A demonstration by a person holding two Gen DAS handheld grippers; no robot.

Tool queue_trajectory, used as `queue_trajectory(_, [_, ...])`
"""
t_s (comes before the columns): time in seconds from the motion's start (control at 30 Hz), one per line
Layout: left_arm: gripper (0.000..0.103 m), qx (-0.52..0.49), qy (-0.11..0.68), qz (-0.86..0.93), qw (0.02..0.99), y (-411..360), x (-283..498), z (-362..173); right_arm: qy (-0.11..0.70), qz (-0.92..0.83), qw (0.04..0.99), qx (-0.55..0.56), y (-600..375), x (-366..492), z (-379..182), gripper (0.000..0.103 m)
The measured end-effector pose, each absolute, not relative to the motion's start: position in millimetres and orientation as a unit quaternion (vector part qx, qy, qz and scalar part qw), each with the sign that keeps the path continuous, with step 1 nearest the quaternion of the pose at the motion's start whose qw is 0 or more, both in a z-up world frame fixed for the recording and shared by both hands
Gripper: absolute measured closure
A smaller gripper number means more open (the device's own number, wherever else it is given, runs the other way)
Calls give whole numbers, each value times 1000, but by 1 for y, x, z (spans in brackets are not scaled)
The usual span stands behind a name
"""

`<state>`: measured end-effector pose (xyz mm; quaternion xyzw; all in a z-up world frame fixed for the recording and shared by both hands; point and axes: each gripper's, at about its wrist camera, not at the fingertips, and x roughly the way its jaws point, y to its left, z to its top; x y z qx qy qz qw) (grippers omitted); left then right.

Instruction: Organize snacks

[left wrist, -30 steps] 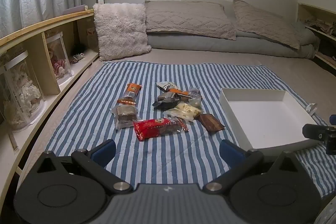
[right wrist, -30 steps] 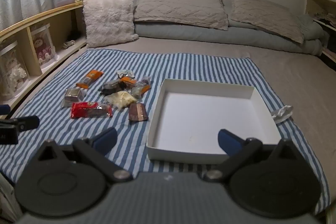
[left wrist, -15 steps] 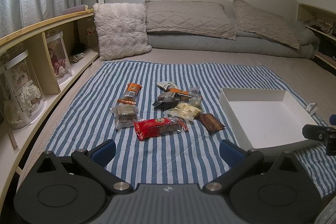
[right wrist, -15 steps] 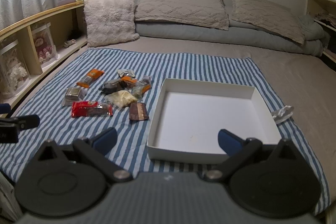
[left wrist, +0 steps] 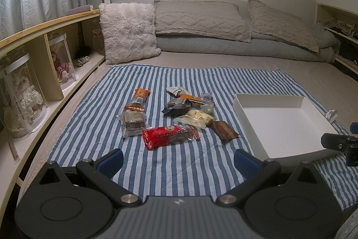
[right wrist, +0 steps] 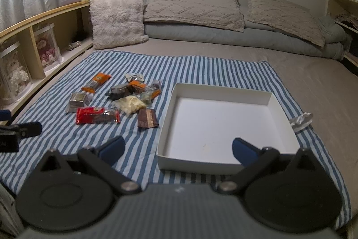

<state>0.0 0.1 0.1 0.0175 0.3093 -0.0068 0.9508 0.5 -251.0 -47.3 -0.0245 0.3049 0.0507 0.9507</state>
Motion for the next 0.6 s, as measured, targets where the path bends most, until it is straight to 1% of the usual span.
queue_trajectory(0.6, [0, 17, 310, -7, 951, 0, 0, 0, 306, 50, 950, -25, -251, 2, -48, 0])
